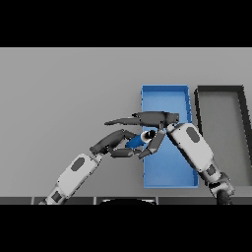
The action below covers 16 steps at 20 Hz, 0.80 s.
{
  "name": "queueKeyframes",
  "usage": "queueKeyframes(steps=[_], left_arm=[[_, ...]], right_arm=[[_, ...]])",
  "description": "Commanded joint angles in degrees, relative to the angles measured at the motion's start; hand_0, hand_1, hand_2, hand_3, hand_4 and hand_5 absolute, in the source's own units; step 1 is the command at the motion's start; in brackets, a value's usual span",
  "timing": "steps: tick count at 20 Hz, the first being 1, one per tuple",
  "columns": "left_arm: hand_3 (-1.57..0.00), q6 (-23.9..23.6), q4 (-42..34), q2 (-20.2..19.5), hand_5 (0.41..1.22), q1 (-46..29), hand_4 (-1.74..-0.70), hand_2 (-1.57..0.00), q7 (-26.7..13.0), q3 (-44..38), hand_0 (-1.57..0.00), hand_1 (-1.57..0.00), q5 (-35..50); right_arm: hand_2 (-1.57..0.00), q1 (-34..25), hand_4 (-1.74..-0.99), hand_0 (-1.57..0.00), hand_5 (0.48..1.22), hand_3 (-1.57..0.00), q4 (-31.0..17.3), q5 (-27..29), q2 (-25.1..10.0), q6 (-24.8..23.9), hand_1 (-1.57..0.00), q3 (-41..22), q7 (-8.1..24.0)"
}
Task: Pick up the blue pipe and place it into the blue bin.
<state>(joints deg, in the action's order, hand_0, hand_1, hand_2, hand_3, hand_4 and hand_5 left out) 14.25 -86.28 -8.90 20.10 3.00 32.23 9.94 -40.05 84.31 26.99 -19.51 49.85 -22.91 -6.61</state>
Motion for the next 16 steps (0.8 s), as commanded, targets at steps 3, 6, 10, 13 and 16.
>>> queueKeyframes(steps=[3, 6, 10, 13, 16], left_arm=[[-0.92, -0.95, -0.29, -1.02, 1.221, 0.60, -1.61, -1.09, 0.72, 0.94, -1.24, -1.12, -4.21], [-0.66, -1.34, -0.36, -1.40, 1.221, 1.46, -1.64, -0.85, -1.50, 1.59, -0.89, -0.87, -6.73], [-0.53, -1.33, -0.91, 0.08, 1.206, 0.62, -1.70, -1.27, -0.02, 0.49, -1.29, -1.28, -3.74], [-0.59, -1.50, -1.27, 0.89, 1.214, -0.27, -1.72, -1.42, 0.01, -0.15, -1.43, -1.42, -2.32], [-0.53, -2.06, -1.37, 0.09, 1.217, -0.64, -1.73, -1.49, 1.23, -0.16, -1.50, -1.45, -2.93]], right_arm=[[-0.33, -2.08, -1.352, -0.28, 0.528, -0.23, -0.43, -0.30, 0.95, -0.02, -0.31, -1.87, 0.78], [-0.89, -2.62, -1.503, -0.87, 0.573, -0.70, -0.81, -0.10, 0.22, 0.01, -0.89, -3.05, -0.29], [-1.29, -1.93, -1.475, -1.28, 0.809, -1.19, -0.64, 2.81, 0.45, 0.01, -1.29, -4.16, 0.55], [-1.43, -0.69, -1.456, -1.42, 1.010, -1.38, 1.36, 2.61, 0.47, -0.77, -1.43, -3.72, 0.66], [-1.50, 0.05, -1.469, -1.50, 1.113, -1.47, 1.79, -0.96, 1.99, 0.09, -1.50, -3.15, -0.79]])
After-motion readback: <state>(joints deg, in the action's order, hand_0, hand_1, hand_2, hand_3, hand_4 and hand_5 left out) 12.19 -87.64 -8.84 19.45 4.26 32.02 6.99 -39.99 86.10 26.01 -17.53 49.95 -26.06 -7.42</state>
